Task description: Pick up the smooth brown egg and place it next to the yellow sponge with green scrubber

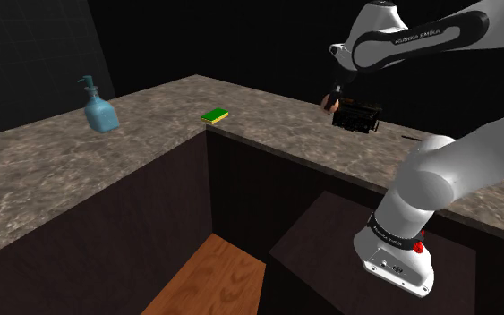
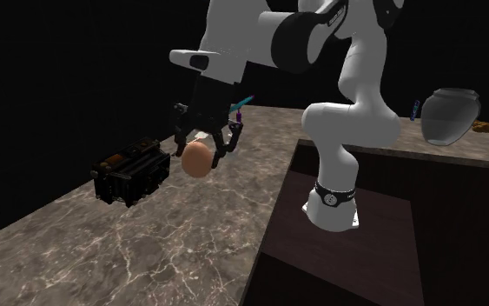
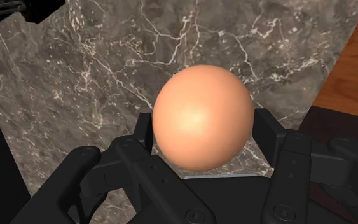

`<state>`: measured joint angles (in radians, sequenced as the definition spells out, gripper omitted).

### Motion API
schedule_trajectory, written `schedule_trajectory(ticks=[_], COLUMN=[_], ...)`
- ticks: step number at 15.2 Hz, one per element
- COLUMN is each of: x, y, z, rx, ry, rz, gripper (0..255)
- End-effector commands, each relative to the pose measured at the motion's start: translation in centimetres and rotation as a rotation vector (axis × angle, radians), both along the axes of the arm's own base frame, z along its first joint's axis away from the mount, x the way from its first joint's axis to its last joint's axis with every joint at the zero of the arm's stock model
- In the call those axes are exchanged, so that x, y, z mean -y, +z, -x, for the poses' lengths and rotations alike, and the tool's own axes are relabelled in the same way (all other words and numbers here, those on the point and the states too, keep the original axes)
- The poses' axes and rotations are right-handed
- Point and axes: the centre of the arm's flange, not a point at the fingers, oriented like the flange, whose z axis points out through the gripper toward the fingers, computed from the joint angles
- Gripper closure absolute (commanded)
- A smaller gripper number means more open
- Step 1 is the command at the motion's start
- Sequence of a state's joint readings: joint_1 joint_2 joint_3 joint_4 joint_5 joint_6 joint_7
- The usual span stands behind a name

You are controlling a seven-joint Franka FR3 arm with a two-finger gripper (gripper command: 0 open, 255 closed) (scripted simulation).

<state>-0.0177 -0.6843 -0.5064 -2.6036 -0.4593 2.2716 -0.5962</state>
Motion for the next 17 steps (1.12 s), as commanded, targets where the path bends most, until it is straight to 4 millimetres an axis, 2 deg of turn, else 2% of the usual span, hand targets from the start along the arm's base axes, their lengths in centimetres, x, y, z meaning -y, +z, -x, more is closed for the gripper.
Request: schedule_trajectory(ticks=[1, 17], x=[-1.0, -7.7], y=[0.3, 0.4], z=[-2.5, -22.6], rx=[0.001, 0.001], ry=[0.0, 0.0], rz=[0.0, 0.0], gripper=[255, 255])
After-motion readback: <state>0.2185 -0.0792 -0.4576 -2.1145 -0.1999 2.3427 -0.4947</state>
